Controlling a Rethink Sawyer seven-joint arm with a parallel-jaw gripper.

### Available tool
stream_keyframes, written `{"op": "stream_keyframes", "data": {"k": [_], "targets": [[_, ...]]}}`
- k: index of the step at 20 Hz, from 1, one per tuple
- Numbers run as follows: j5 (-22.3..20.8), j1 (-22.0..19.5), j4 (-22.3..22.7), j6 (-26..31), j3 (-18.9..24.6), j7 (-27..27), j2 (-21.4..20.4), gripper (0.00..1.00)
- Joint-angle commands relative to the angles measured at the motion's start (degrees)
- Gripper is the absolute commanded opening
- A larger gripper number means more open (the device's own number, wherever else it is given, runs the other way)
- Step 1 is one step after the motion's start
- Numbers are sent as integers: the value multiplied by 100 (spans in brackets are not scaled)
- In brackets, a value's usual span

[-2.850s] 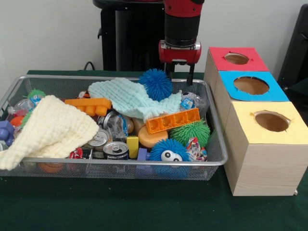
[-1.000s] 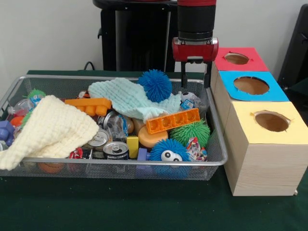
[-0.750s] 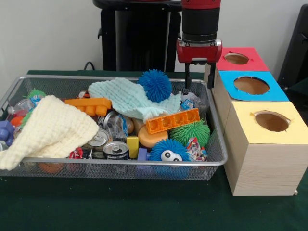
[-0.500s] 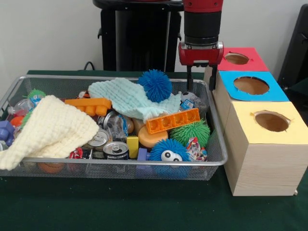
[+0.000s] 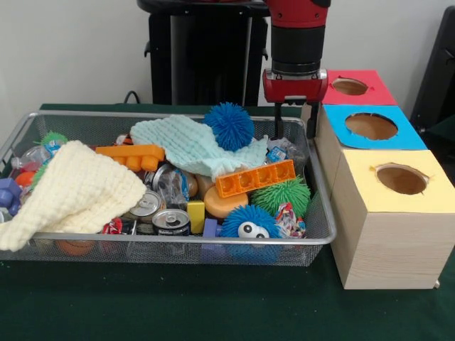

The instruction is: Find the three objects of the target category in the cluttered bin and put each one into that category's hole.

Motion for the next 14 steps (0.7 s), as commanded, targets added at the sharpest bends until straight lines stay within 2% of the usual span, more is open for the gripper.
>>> {"op": "stream_keyframes", "data": {"k": [1,14], "targets": [[330,1,-589,-327,-35,1312,199,100],[395,54,-453,-519,42,1503,165,100]]}}
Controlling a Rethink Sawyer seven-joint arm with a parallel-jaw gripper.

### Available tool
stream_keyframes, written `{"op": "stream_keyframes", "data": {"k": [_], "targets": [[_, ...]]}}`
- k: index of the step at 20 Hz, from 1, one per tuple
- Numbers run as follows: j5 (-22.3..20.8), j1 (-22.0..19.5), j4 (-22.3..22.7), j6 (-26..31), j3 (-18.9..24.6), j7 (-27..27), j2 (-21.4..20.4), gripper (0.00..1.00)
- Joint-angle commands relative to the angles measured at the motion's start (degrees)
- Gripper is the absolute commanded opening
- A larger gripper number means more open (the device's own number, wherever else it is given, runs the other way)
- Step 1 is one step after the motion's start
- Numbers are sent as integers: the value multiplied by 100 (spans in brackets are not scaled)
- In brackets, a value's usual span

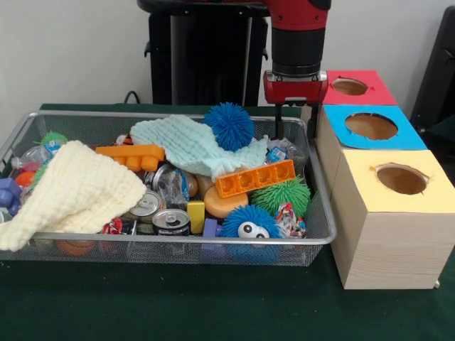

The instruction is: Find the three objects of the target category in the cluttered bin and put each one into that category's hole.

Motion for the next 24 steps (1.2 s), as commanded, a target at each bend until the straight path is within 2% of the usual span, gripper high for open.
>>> {"op": "stream_keyframes", "data": {"k": [1,15,19,21,24], "targets": [[378,28,-447,-525,48,1512,102,100],[522,129,-453,-373,-86,1468,-93,100],[497,-41,-382,-416,129,1556,-183,100],[577,45,-408,-340,51,1545,-240,100],[743,317,-582,304,-281,1267,-441,100]]}}
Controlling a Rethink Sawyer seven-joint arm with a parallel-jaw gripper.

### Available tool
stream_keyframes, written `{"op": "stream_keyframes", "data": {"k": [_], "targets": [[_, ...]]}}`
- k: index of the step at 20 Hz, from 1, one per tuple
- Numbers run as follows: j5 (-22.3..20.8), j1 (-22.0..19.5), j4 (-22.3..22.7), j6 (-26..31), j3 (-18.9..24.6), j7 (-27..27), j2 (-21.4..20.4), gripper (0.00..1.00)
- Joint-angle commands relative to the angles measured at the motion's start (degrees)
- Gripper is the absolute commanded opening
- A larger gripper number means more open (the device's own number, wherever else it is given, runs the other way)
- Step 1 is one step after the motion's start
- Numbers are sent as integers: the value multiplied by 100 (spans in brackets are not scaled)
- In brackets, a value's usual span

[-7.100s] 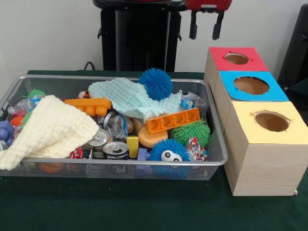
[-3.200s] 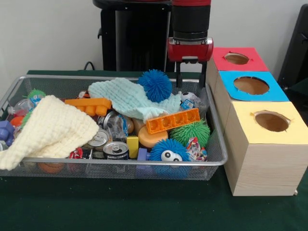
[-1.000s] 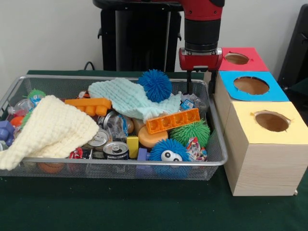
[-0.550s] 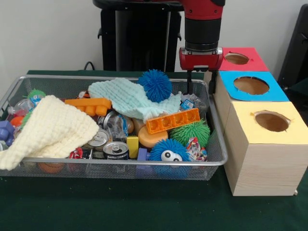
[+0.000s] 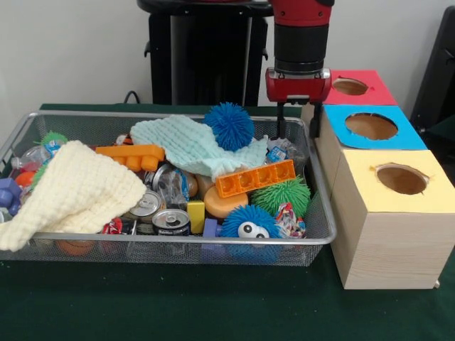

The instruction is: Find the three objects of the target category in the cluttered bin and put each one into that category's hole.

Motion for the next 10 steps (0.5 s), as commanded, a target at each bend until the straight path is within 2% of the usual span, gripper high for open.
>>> {"op": "stream_keyframes", "data": {"k": [1,10], "targets": [[547,284,-622,436,-316,1182,-337,100],[603,288,-635,202,-341,1186,-230,100]]}}
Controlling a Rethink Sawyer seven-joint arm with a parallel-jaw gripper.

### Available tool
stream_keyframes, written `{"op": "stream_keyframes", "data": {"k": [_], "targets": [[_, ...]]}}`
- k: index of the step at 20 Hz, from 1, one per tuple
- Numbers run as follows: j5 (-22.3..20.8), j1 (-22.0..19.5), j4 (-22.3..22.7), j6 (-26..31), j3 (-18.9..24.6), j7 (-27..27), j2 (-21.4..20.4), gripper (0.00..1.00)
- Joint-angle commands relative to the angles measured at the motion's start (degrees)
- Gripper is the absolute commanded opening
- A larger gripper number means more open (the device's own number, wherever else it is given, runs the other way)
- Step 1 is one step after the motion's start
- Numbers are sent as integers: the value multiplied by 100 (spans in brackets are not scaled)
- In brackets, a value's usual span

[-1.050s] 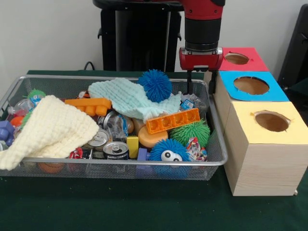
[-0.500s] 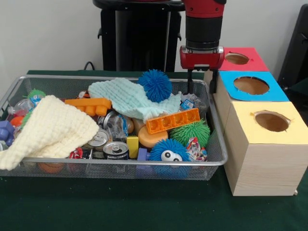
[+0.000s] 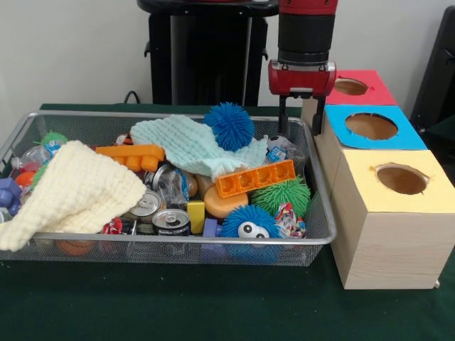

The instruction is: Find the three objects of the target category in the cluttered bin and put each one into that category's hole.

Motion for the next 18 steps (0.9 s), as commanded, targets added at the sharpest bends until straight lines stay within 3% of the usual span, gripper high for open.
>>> {"op": "stream_keyframes", "data": {"k": [1,11,18], "targets": [[388,46,-594,202,-128,1178,5,100],[309,-18,-746,-297,-69,1205,395,100],[209,-88,-627,-598,91,1365,449,100]]}}
